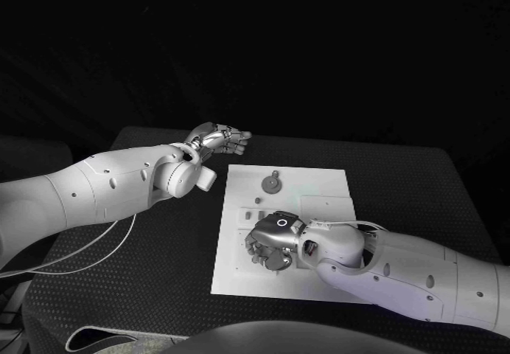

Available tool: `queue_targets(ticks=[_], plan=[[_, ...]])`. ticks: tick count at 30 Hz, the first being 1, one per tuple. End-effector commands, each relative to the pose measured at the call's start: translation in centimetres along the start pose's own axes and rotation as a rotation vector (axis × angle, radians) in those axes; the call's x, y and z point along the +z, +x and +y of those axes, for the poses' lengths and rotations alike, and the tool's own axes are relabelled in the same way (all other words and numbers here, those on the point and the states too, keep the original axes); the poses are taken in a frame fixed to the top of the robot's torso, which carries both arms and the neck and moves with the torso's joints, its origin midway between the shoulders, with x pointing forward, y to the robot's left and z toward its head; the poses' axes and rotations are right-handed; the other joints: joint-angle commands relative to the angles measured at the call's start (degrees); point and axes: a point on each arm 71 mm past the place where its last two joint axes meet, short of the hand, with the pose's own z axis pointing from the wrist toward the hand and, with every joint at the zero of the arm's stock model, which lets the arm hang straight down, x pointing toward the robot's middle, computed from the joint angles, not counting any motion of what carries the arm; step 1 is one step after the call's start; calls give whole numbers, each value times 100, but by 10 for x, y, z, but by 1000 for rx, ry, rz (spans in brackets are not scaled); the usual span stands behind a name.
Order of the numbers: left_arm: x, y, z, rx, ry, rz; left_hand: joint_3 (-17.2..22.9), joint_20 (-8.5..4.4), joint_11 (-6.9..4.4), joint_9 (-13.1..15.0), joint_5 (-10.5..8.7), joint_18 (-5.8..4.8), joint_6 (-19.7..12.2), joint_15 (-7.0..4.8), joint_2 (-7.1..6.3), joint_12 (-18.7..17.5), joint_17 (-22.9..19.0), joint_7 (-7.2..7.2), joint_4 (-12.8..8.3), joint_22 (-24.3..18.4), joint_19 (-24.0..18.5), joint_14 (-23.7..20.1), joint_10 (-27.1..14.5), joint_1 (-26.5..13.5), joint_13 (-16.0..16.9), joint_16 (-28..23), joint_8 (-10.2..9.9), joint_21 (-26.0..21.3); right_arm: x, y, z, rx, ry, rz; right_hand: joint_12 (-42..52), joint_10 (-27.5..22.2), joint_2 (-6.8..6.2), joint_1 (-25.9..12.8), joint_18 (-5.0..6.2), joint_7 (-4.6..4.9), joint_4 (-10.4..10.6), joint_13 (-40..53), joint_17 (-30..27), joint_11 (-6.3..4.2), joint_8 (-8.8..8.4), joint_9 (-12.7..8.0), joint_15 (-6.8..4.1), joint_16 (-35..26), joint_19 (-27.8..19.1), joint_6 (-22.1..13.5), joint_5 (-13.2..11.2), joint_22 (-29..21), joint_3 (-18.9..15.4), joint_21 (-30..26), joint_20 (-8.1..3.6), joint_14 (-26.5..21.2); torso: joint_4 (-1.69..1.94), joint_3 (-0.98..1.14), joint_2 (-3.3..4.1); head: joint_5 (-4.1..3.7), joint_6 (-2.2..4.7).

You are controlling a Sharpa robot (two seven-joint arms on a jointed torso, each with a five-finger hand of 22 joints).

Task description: Assemble the parts on the task board

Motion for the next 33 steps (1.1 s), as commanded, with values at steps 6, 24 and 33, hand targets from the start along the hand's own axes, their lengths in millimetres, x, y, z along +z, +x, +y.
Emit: queue_targets(ticks=[6,24,33], plan=[[1,2,-2,-8,6,15,-5,5,6,6,-7,30,-48,-10,-20,3,4,251,-30,-8,25,-43,1,19,-10,-32,18,12,0,0,-1,50,-14,-10,-254,-421,-535,-535,30,209,115,-106,-29,172,-313,-158,147,-10,-157,-534,18,125,-190,-5,40,-167,-7,8,0,-6,-13],[1,2,-1,-8,4,15,-7,4,6,5,-8,27,-53,-9,-24,1,5,253,-30,-13,25,-51,-6,18,-13,-37,17,12,-1,-2,-1,72,-14,-46,-263,-442,-528,-528,54,244,85,-77,-25,177,-317,-161,152,45,-180,-595,18,131,-263,25,50,-186,3,3,-1,-29,-11],[1,1,-1,-7,2,13,-7,3,6,5,-8,26,-54,-8,-24,1,6,253,-31,-16,25,-54,-8,18,-14,-39,17,12,-7,-3,-2,115,-14,-69,-229,-387,-539,-516,55,250,71,-44,-19,153,-313,-161,129,91,-141,-607,18,133,-282,62,44,-147,5,2,-2,-60,10]])
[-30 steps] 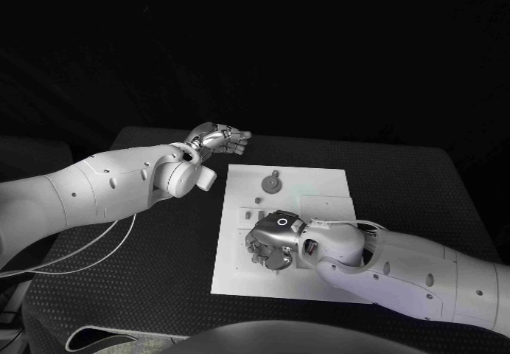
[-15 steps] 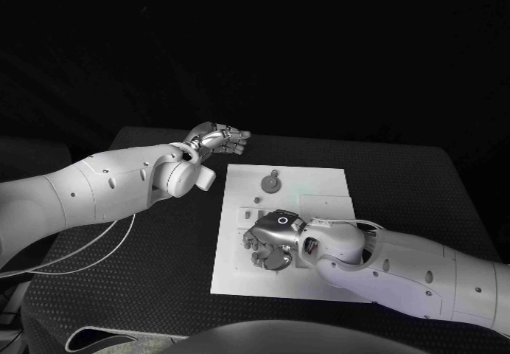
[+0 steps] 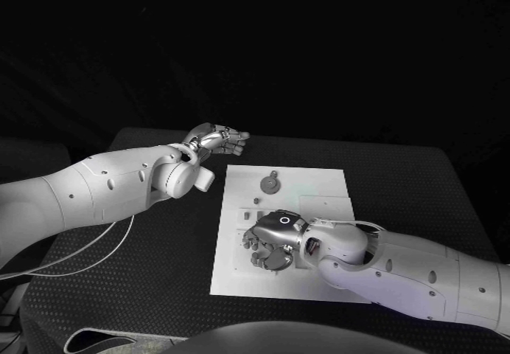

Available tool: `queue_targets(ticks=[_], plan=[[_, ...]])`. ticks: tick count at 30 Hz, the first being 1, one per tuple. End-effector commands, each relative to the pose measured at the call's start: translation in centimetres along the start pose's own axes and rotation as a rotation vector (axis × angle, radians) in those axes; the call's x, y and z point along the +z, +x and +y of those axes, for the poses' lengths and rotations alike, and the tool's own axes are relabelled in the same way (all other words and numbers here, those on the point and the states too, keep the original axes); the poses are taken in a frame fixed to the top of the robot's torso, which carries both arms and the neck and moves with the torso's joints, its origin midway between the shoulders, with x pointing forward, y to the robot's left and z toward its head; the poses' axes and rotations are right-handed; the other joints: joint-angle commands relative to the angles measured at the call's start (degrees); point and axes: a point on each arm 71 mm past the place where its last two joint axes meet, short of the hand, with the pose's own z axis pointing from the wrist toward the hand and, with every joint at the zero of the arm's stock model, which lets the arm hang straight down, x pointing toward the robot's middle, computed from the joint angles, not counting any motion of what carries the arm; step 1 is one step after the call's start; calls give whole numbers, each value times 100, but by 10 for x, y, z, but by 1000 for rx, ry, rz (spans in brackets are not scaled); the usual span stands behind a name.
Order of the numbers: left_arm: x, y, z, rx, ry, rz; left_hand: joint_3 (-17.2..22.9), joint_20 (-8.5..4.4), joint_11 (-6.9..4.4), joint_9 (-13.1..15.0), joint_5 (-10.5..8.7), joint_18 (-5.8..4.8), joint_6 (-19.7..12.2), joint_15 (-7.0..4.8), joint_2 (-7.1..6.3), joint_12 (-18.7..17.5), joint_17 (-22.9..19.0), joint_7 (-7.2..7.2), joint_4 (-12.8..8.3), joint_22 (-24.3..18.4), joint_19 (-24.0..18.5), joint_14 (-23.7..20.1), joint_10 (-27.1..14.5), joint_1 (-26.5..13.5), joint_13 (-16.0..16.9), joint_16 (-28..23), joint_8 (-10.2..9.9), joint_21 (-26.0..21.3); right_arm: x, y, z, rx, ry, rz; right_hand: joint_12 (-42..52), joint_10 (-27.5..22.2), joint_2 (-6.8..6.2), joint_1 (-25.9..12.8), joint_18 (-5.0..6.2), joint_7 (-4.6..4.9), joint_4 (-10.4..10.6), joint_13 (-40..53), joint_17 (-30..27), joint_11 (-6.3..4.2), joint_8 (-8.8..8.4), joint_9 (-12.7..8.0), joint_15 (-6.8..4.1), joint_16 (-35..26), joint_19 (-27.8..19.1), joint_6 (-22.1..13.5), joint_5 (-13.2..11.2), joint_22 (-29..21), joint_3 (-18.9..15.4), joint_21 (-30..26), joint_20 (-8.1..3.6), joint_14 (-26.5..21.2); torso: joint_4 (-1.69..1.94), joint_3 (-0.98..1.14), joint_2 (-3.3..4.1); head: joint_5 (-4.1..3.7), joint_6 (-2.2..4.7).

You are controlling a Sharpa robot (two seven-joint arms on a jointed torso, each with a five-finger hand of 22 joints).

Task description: Assemble the parts on the task board

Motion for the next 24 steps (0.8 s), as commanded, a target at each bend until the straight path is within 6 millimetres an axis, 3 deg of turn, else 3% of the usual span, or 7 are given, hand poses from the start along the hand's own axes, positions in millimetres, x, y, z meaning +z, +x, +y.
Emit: queue_targets(ticks=[1,8,14,16,17,20,24], plan=[[0,1,-1,-7,7,12,-7,3,6,5,-8,28,-54,13,-24,0,8,253,-31,-6,26,-34,-8,18,-5,-39,17,12,-2,-2,1,41,-12,-22,49,63,18,38,39,20,-15,24,4,-52,16,6,-16,31,13,-18,-26,134,-31,36,-5,43,-1,-1,0,-16,11],[0,0,-1,-7,6,11,-7,3,6,5,-8,27,-55,13,-25,1,8,253,-31,-7,26,-35,-9,18,-6,-40,17,12,-16,-6,-5,100,-1,-91,-24,-68,-137,-108,39,25,58,14,-6,-14,-35,-19,13,54,20,-136,-24,126,-109,54,-4,36,-6,0,-2,-31,44],[0,-2,-1,-5,6,4,-10,3,6,6,-8,26,-55,13,-28,1,9,254,-29,-9,26,-36,-10,13,-6,-40,18,12,-36,-35,-27,245,68,-190,-71,-158,-239,-302,39,40,190,5,-8,16,-68,-36,38,92,38,-244,-25,128,-241,80,-18,51,-12,7,2,-94,104],[0,-3,-1,-5,6,3,-11,3,5,6,-8,26,-54,13,-29,1,9,254,-29,-10,26,-36,-10,12,-6,-41,18,12,-45,-46,-45,374,140,-129,-44,-114,-137,-362,39,78,264,23,-6,-2,-50,-29,22,114,59,-227,-25,127,-269,94,-27,74,-15,7,1,-126,130],[-1,-3,0,-4,6,1,-12,3,4,6,-8,25,-54,13,-29,2,9,254,-28,-10,26,-37,-9,12,-6,-41,19,12,-53,-57,-60,483,187,-88,102,132,16,-415,39,93,332,108,-4,-78,-15,-13,-40,142,84,-182,-27,126,-302,110,-42,114,-17,6,0,-145,142],[-1,-5,0,-3,5,-3,-12,3,3,6,-8,25,-53,12,-30,2,10,253,-28,-11,27,-36,-9,10,-6,-41,20,12,-71,-79,-85,532,270,-118,378,489,313,-403,39,19,243,370,2,-239,88,49,-189,235,257,-62,-22,122,-444,194,-129,288,-26,6,-2,-185,174],[0,-7,0,-1,6,-9,-14,3,-1,7,-8,24,-50,10,-34,4,11,252,-28,-13,26,-37,-7,9,-6,-40,22,12,-96,-86,-110,570,395,1,725,581,313,-560,39,-33,217,916,56,-325,126,129,-261,369,343,-74,-26,109,-631,214,-174,352,-34,2,-6,-286,206]])
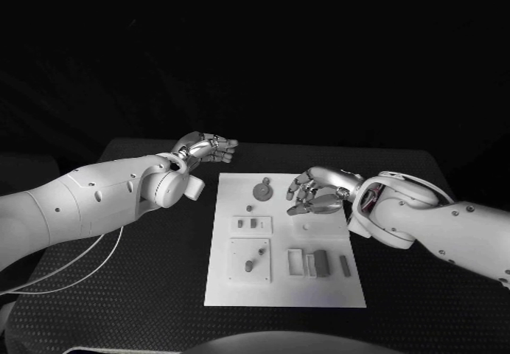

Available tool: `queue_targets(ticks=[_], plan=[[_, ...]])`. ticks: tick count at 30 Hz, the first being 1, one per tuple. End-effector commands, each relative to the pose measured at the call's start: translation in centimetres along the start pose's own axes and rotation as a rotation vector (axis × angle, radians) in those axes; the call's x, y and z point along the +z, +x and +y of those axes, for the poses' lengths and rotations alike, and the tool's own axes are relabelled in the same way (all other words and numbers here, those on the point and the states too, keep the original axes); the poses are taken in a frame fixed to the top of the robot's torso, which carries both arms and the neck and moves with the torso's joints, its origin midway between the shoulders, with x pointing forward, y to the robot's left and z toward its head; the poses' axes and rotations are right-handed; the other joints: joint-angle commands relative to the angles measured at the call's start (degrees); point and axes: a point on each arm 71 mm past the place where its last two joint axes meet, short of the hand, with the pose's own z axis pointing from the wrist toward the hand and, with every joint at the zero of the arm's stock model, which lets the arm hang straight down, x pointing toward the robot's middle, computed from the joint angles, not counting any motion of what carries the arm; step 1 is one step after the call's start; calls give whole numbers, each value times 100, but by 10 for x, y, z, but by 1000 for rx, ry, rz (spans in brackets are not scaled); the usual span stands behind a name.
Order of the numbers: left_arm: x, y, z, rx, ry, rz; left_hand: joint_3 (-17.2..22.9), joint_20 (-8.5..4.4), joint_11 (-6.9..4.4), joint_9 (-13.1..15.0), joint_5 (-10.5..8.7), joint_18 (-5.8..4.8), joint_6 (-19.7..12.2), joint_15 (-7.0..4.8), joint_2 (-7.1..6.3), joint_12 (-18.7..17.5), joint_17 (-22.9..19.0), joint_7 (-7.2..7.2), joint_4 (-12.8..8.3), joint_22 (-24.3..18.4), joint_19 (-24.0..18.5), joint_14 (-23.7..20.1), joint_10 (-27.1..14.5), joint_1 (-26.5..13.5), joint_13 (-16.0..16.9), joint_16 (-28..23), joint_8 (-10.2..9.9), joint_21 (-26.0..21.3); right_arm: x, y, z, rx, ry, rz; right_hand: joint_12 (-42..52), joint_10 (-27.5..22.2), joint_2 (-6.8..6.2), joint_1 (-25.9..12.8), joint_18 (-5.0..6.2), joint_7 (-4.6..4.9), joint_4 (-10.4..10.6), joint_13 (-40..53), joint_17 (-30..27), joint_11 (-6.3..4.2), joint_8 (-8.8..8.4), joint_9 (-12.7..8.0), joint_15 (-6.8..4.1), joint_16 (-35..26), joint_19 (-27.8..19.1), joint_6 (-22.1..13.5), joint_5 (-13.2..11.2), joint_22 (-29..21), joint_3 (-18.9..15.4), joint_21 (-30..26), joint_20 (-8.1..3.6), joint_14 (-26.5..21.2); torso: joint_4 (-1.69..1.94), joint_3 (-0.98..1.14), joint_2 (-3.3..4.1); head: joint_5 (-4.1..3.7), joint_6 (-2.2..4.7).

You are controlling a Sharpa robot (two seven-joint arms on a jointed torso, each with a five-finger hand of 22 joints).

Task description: Assemble the parts on the task board

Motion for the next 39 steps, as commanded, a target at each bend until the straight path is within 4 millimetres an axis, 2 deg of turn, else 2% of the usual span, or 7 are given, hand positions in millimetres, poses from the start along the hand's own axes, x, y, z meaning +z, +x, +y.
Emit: queue_targets(ticks=[1,6,9,14,18,25,39], plan=[[1,0,-2,-5,12,6,-14,2,-2,7,-8,49,-50,10,-34,4,7,252,-28,-8,27,-37,-7,9,-7,-18,22,11,-9,0,-20,163,168,168,210,-76,-34,-160,36,-13,75,411,122,-29,-7,37,-9,173,-29,-62,-17,117,-86,-3,12,-28,-12,-1,-4,-105,45],[2,2,-2,-6,13,9,-14,1,-7,8,-8,48,-48,6,-33,5,8,249,-28,-9,27,-37,-6,10,-7,-18,24,12,-23,-2,-37,154,254,171,1601,-558,-78,-190,36,-94,193,2514,949,-122,72,220,-164,1558,137,5,-3,171,-189,435,-69,-61,-2,8,0,-164,77],[2,2,-2,-6,12,8,-14,1,-8,8,-8,48,-48,5,-33,5,8,249,-28,-9,28,-37,-6,10,-7,-18,24,12,-33,-1,-43,136,305,151,1673,-755,-143,-211,30,-102,186,2646,966,-92,58,224,-133,1566,71,-16,-39,160,-204,440,-71,-215,11,16,4,-167,75],[2,1,-2,-5,11,7,-14,0,-11,8,-8,48,-48,4,-33,5,9,247,-28,-10,28,-38,-7,10,-8,-18,25,12,-51,17,-54,167,459,293,3956,-1242,-308,-438,36,-220,638,4616,1697,-241,193,474,-239,3207,321,180,-20,163,-131,1317,-320,-186,-5,4,0,-174,49],[2,1,-2,-5,11,9,-14,-1,-13,8,-8,47,-47,3,-32,5,9,246,-28,-11,28,-38,-7,10,-8,-18,26,12,-63,37,-64,239,552,413,4730,-1203,-69,-792,36,-320,883,5078,1798,-355,369,724,-339,3731,417,366,-11,163,-217,1710,-462,-115,-1,-3,-5,-173,35],[2,1,-1,-6,9,10,-16,-2,-16,8,-8,46,-47,1,-33,5,10,244,-26,-13,28,-40,-8,6,-8,-19,27,12,-69,46,-69,130,618,493,5123,-1282,-98,-1226,36,-413,1093,5126,1716,-436,491,1136,-416,4145,329,486,-19,139,-198,2076,-574,-73,7,-1,-3,-194,3],[1,2,-1,-7,8,13,-18,-3,-19,8,-8,43,-49,1,-33,4,11,242,-23,-16,28,-43,-11,2,-10,-21,27,12,-58,78,-66,132,612,488,5200,-1275,-96,-1567,36,-432,1121,5012,1566,-459,360,1206,-442,4286,260,516,-22,126,-214,2187,-614,-113,20,4,2,-203,-56]])
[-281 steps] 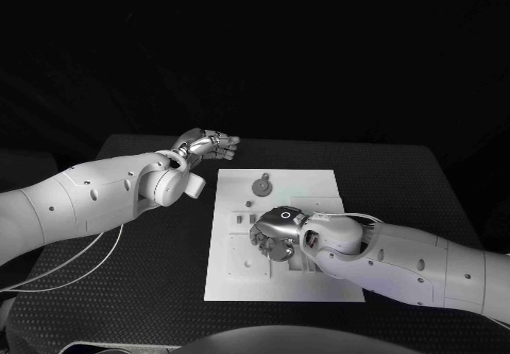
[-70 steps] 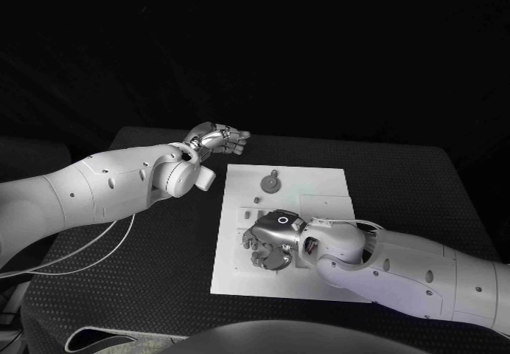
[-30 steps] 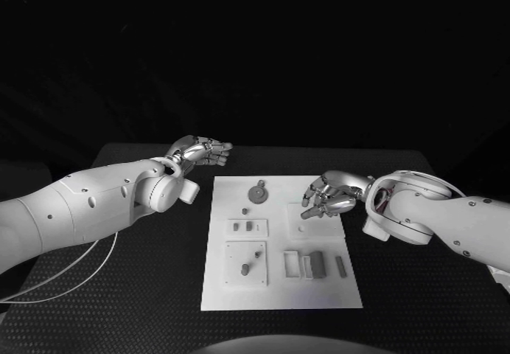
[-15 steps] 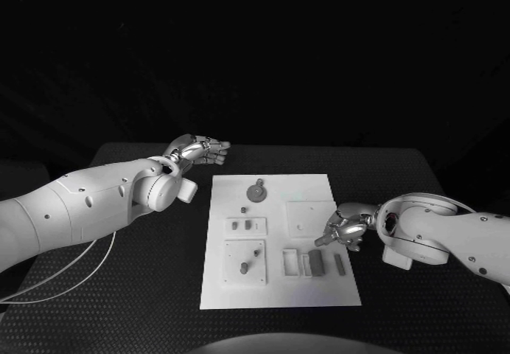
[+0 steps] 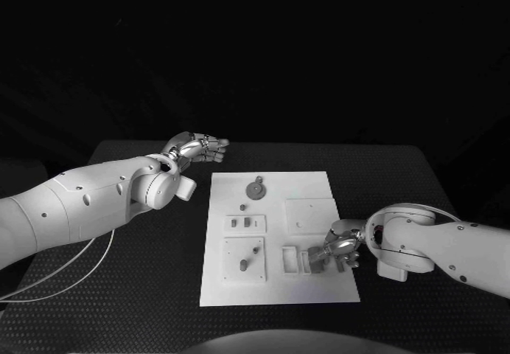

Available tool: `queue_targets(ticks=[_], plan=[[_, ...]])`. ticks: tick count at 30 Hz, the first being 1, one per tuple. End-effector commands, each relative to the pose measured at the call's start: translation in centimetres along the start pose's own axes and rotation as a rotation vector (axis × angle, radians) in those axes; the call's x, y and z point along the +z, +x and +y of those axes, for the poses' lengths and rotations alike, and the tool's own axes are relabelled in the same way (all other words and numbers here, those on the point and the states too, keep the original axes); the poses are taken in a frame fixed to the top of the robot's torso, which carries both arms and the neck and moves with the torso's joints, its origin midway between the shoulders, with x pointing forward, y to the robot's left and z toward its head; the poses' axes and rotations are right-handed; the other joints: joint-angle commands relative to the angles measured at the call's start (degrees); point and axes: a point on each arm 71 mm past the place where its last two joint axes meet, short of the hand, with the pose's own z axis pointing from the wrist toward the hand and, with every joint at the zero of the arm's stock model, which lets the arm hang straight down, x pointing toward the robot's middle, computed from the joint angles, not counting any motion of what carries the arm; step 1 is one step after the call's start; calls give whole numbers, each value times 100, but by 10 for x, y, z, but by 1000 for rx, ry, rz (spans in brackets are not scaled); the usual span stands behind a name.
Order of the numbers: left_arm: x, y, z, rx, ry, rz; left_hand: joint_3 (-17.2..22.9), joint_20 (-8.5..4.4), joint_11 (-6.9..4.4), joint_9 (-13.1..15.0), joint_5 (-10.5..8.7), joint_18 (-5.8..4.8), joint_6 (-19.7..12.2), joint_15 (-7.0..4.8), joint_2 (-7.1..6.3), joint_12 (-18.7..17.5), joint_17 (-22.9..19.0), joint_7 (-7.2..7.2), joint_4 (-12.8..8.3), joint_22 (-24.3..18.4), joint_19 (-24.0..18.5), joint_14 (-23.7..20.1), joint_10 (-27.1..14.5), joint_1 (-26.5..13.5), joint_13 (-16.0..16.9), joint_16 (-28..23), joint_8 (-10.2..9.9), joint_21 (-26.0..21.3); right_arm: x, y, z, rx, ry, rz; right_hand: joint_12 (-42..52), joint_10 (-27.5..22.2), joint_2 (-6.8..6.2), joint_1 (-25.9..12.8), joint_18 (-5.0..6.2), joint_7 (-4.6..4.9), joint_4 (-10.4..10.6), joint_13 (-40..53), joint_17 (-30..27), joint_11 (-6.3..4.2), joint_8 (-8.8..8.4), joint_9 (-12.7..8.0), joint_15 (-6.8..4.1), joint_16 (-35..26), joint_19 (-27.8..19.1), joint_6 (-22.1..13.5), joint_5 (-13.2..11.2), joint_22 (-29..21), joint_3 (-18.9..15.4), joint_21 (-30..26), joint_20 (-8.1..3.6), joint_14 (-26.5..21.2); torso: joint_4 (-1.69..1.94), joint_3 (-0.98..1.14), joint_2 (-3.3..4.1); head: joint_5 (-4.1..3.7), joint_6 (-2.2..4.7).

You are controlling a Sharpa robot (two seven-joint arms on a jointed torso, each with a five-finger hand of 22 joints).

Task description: Assemble the parts on the task board

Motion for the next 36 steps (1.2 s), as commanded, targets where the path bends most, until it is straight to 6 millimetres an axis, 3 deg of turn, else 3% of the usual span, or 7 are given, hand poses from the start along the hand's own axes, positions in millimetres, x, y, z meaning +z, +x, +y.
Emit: queue_targets(ticks=[1,12,14,17,19,21,36], plan=[[0,2,-2,-8,9,15,-18,-3,-19,9,-8,44,-49,1,-33,3,8,242,-23,-6,28,-44,-12,1,-6,-21,27,12,2,0,1,-16,14,-15,31,-218,-15,-75,107,-100,10,-13,-18,-219,-48,1,-93,47,-6,314,2,126,31,38,-21,45,7,8,4,10,-20],[0,1,-1,-8,5,15,-21,-4,-21,8,-9,41,-54,1,-36,1,9,241,-21,-10,27,-49,-18,-2,-7,-24,26,12,10,5,4,-26,15,-28,59,-227,81,-90,107,-94,-56,-63,-106,-213,-124,-5,-86,93,-25,334,3,124,93,70,-29,11,-2,4,2,18,-46],[0,1,-1,-8,4,14,-21,-4,-22,7,-9,41,-54,1,-35,1,9,240,-21,-10,27,-50,-18,-3,-8,-25,25,12,10,5,4,-25,12,-34,83,-232,252,-48,107,-95,-221,-91,-152,-213,-154,1,-84,130,-45,371,2,126,96,95,-24,-1,-3,4,3,24,-47],[-1,0,-1,-8,4,12,-21,-5,-22,7,-9,41,-55,2,-35,1,9,240,-20,-11,27,-52,-20,-3,-8,-26,25,12,9,4,5,-28,7,-50,135,-211,743,157,106,-113,-792,-152,-221,-232,-188,27,-91,215,-64,484,2,123,194,150,-11,10,-5,3,1,27,-48],[-1,0,-1,-8,4,13,-21,-5,-22,7,-8,40,-56,2,-35,0,9,240,-20,-12,27,-53,-20,-3,-8,-26,25,12,8,4,5,-26,3,-58,161,-127,1097,378,106,-152,-1076,-210,-227,-265,-201,12,-110,273,-32,623,0,115,564,179,-12,101,-3,2,1,26,-50],[-1,0,-1,-8,3,13,-21,-5,-22,7,-8,40,-56,2,-35,0,10,240,-20,-12,27,-53,-21,-3,-8,-26,25,12,7,5,5,-22,-3,-60,179,-65,1231,455,107,-171,-1307,-255,-249,-282,-221,-4,-120,315,4,724,0,115,799,213,2,161,-2,2,1,27,-53],[0,1,-1,-7,0,13,-22,-6,-31,7,-9,36,-59,2,-42,-2,10,232,-23,-17,24,-64,-31,0,-10,-32,26,11,-10,-8,11,186,-50,-67,225,84,1221,352,107,-227,-1387,-363,-338,-336,-268,-29,-151,403,77,959,2,102,998,268,8,262,-5,-7,-3,18,-26]])
